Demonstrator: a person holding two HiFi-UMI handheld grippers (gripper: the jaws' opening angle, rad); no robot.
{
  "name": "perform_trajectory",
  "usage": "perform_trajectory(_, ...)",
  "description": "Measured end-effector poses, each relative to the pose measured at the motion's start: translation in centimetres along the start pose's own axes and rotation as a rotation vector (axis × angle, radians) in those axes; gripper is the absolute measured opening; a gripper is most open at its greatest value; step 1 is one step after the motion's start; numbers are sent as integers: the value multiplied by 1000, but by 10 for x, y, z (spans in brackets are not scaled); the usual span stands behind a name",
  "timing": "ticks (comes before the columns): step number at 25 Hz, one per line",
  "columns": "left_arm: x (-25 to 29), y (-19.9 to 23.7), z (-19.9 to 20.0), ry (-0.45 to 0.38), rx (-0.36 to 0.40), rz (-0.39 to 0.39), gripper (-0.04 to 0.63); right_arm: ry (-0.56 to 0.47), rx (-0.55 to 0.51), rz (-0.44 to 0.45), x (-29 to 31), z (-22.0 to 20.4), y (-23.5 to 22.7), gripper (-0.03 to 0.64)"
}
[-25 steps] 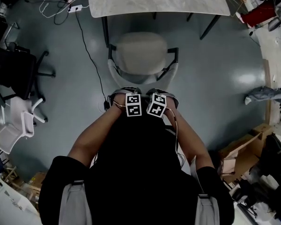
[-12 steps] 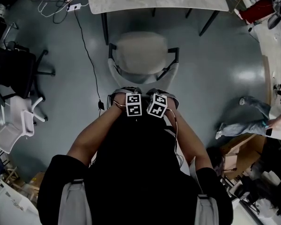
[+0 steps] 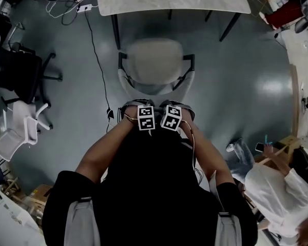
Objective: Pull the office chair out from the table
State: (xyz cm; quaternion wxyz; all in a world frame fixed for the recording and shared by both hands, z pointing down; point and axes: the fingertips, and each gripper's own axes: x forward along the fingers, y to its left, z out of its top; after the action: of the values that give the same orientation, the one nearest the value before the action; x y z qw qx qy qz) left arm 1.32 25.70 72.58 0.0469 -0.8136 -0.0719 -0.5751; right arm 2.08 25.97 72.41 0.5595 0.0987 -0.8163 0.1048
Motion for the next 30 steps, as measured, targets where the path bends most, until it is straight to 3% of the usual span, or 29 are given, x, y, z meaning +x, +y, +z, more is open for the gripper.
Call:
perform_trajectory(14, 6, -28, 20, 7, -38, 10, 80, -6, -23, 4, -9, -23, 24, 100)
perform_trajectory(30, 8, -29, 20, -4, -84, 20, 87, -25, -26, 10, -7, -24, 26, 104)
